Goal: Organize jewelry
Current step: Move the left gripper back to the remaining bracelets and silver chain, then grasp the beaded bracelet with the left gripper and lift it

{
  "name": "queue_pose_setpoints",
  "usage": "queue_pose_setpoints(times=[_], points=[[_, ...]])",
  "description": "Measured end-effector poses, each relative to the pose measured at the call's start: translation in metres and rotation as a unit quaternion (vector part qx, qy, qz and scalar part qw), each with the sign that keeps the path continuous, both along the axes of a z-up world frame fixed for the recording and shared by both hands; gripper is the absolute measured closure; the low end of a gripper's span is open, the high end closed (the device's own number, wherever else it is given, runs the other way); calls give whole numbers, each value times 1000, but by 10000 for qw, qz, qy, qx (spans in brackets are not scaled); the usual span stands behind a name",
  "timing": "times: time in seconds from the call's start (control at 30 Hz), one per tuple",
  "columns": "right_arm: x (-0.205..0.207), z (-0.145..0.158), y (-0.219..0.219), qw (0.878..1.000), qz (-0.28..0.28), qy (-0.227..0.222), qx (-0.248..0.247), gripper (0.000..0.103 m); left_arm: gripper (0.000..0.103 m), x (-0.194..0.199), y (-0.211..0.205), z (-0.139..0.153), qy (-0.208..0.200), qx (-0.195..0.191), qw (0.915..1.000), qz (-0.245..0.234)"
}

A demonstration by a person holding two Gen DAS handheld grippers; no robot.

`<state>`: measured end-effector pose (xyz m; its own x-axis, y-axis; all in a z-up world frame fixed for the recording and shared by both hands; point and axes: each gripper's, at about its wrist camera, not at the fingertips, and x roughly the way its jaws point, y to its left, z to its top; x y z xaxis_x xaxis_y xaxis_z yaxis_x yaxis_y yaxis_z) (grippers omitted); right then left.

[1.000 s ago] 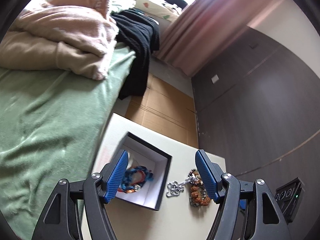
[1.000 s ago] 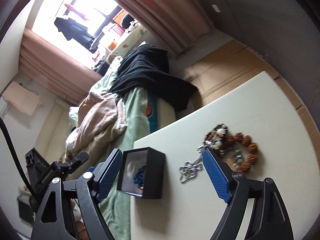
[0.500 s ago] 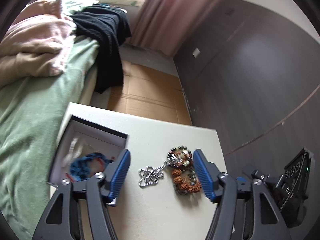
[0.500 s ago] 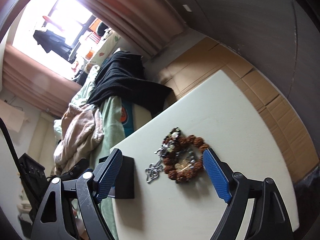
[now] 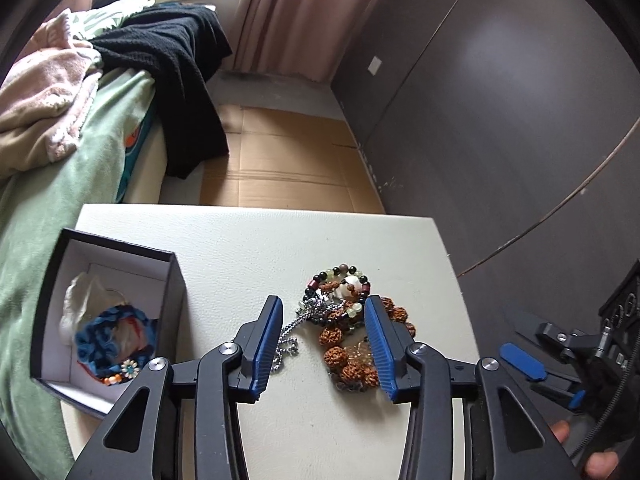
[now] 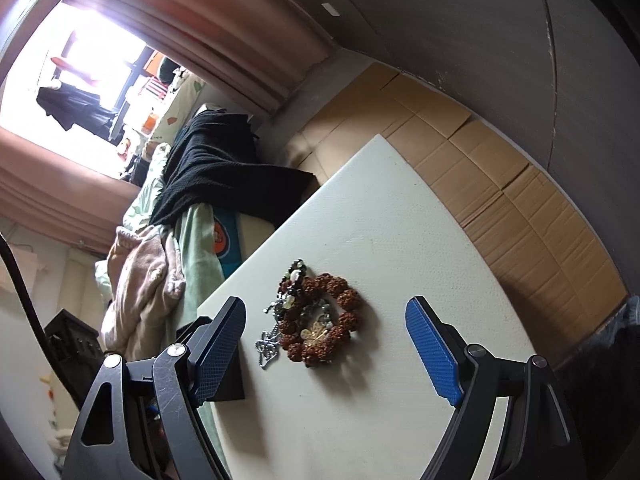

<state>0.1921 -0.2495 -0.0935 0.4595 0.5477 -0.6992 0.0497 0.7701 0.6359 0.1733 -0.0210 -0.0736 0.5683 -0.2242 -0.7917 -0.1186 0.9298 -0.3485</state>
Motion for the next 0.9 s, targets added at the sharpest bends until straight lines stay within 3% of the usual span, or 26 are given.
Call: queue_pose_setpoints(times=[0.17, 0.27, 0.53, 0.8, 0.83, 0.9], points=[[2, -5, -8, 9999, -98, 107, 67, 20, 61, 16, -4, -19, 215, 79, 9997, 76], [2, -5, -9, 9998, -98, 114, 97, 20, 67, 23, -7, -30, 334, 116, 9993, 75], [4, -8, -4, 9998, -25, 201, 61, 20, 68, 34, -11, -52, 533, 183, 9984, 73], [4, -9, -1, 9998, 24, 210, 26, 20, 69, 40, -14, -64, 481, 48, 9987, -141], [5, -9, 0, 9998, 33, 216, 16, 20, 81, 39, -13, -65, 485, 34, 9987, -138], [5, -10, 0, 9997, 43, 228, -1, 20, 91, 39, -10, -65, 546, 18, 9984, -136]])
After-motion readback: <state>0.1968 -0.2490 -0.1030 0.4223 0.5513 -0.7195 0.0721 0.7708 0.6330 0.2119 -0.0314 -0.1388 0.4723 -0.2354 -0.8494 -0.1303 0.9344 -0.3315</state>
